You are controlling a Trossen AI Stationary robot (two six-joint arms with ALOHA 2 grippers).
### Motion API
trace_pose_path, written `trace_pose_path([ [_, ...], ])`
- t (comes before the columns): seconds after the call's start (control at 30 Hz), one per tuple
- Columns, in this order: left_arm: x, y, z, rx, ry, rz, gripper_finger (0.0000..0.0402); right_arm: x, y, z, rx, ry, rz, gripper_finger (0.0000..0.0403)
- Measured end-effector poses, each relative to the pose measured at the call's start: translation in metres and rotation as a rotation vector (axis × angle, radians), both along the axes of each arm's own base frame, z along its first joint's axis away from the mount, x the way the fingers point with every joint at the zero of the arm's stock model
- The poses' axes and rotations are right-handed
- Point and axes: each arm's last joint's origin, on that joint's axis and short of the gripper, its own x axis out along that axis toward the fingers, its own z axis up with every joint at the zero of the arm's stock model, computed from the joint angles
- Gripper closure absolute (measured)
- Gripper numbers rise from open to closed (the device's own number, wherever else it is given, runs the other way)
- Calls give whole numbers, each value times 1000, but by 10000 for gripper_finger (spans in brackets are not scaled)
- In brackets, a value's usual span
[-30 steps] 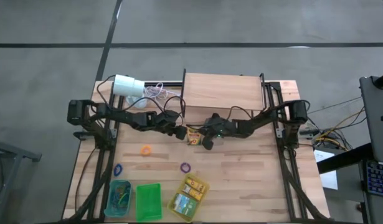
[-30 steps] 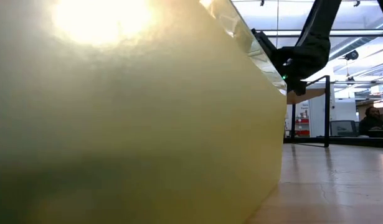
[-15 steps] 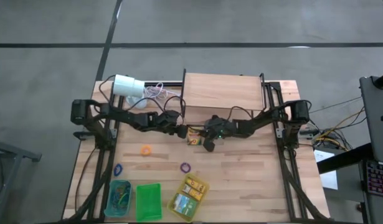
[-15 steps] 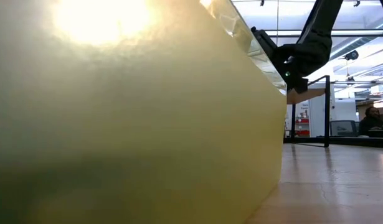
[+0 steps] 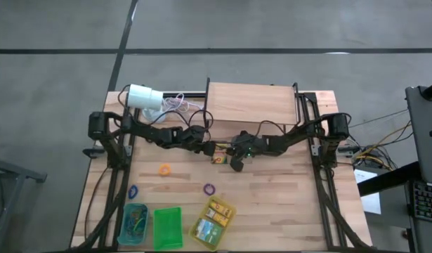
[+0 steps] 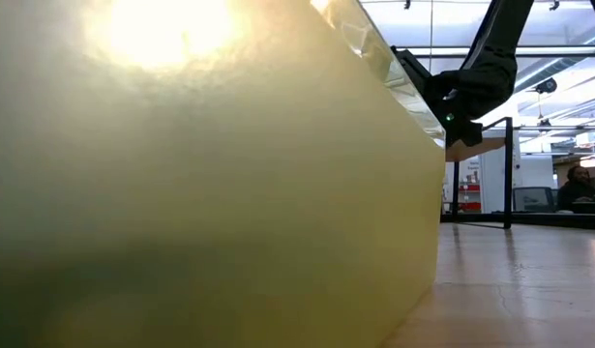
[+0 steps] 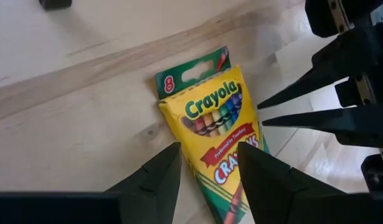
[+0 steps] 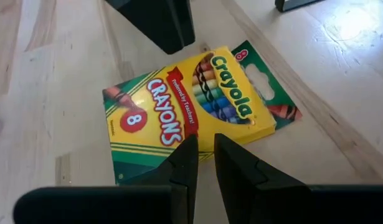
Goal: Pick & Place Office Desk Supplies
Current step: Put the crayon box into the yellow bin
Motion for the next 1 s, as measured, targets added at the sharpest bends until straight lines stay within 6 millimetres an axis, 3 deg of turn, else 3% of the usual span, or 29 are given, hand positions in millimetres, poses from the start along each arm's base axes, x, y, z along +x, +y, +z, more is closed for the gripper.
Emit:
trace_pose_path([
  [0.33,-2,0,-2,-30,34,24,240,1,0,2,-6,-20,2,351],
  [0.7,16,-2,-10,-45,75,-2,240,2,1,2,-13,-25,7,351],
  [1.0,19,-1,-9,-44,93,-7,240,2,1,-5,-7,-6,6,351],
])
